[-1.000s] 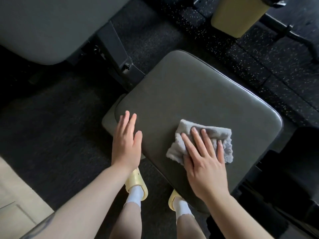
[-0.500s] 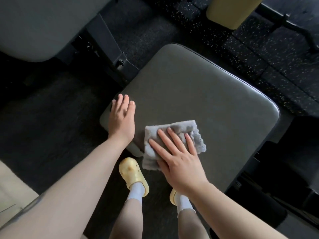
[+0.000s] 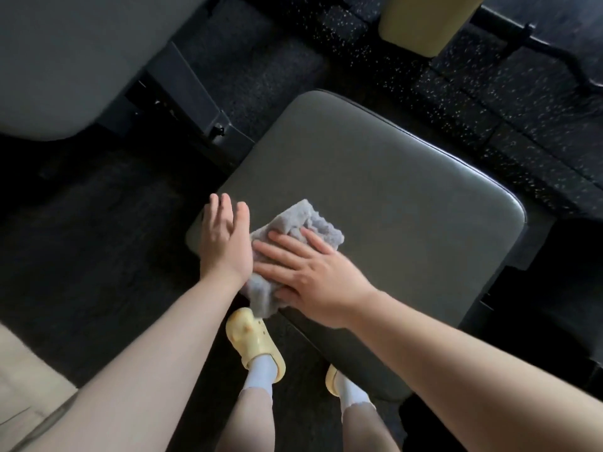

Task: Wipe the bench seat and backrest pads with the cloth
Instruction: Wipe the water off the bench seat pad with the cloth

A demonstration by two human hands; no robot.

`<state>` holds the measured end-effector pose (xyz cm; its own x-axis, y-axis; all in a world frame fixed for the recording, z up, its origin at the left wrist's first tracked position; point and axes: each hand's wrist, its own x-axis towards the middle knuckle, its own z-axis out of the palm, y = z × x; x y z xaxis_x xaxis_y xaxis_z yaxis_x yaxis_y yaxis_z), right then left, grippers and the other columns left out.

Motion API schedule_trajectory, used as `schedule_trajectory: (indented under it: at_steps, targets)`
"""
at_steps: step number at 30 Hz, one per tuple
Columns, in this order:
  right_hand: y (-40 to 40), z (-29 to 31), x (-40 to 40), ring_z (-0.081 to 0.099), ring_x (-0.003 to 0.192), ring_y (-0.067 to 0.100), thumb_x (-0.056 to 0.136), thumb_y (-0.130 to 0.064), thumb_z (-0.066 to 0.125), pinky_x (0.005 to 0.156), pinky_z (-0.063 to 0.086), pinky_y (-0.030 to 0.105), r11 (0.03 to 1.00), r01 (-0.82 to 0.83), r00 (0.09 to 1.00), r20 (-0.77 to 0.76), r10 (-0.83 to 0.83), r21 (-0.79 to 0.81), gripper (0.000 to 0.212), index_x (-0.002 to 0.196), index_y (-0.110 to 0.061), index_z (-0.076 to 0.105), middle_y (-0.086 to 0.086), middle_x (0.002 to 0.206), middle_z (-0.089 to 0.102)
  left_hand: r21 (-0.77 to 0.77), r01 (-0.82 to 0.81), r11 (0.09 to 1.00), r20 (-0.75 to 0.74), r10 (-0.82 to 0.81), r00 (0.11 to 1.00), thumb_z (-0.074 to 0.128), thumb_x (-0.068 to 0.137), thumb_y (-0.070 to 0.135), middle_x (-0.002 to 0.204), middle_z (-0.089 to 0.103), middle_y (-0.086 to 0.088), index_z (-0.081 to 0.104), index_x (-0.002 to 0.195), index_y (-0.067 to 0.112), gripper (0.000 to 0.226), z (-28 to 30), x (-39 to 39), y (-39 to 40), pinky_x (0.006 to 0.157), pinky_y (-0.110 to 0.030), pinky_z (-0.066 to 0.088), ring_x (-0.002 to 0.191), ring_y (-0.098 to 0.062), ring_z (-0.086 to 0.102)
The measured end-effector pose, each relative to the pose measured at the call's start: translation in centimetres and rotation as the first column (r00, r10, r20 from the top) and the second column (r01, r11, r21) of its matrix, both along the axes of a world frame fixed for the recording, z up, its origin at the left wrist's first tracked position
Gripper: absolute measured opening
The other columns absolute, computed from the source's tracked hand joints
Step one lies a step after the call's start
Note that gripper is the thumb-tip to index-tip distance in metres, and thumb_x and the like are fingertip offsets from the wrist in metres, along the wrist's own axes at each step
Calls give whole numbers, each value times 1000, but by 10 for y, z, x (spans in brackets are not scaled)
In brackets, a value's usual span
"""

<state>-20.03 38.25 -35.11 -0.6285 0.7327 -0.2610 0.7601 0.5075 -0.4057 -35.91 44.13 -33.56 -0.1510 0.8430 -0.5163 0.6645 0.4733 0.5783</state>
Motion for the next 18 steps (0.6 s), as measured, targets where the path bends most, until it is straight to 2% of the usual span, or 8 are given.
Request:
schedule_trajectory:
  at_steps: [3,6,7,8,11,13,15,18]
  targets:
    - [56,-1,6,9,149,19,96,-48,25,117,-1,46,948,306,947,78,-312,86,56,151,-38,22,-9,160,15,41,-166,985,88,162,983,20,103,43,161,9,5,18,153,21,54,2,5,0,121,-31,5,147,-8,6]
    - [98,2,-47,-11,148,23,99,-38,35,116,-6,55,771,636,758,174,-628,10,60,153,-34,10,-4,162,-4,67,-411,909,204,390,898,26,102,44,160,13,6,22,151,27,52,4,10,-1,120,-37,14,146,-11,15]
    - [98,6,-70,-14,148,24,98,-37,36,115,-8,57,757,652,749,175,-639,-27,61,153,-33,10,-3,162,-6,68,-469,881,245,441,864,30,101,44,160,16,5,24,151,29,52,4,8,-3,119,-40,19,145,-12,20]
    - [91,9,-89,-15,147,23,98,-39,35,114,-10,56,797,602,794,150,-590,-54,59,152,-32,13,-3,162,-5,70,-511,857,276,475,835,34,100,44,158,22,4,27,149,31,52,4,4,-6,116,-40,27,142,-14,28]
    - [65,5,-78,-5,149,19,99,-39,38,116,-11,49,990,137,990,40,-136,-25,55,151,-38,20,-8,162,5,3,-497,868,270,478,836,39,99,44,153,34,4,27,148,37,50,8,-12,-25,101,-31,37,132,-15,41]
    - [79,1,-34,3,149,15,99,-38,39,117,-8,44,997,-71,997,20,70,16,53,150,-41,21,-12,161,10,-58,-394,917,256,395,882,34,100,45,156,27,8,22,150,38,51,5,-20,-35,103,-27,28,139,-14,32]
    - [111,-8,-6,5,149,15,100,-40,37,119,-2,47,996,21,996,87,-28,86,53,150,-39,20,-11,161,12,-38,-321,946,238,320,917,30,102,43,158,18,13,18,151,36,52,0,-22,-36,106,-21,19,142,-7,21]
    - [161,-8,-22,-5,149,21,99,-36,36,118,-1,53,885,459,861,207,-465,77,57,152,-34,14,-5,162,2,18,-250,968,198,242,950,27,102,42,160,4,13,13,153,28,54,-3,-15,-32,118,-25,8,145,-1,6]
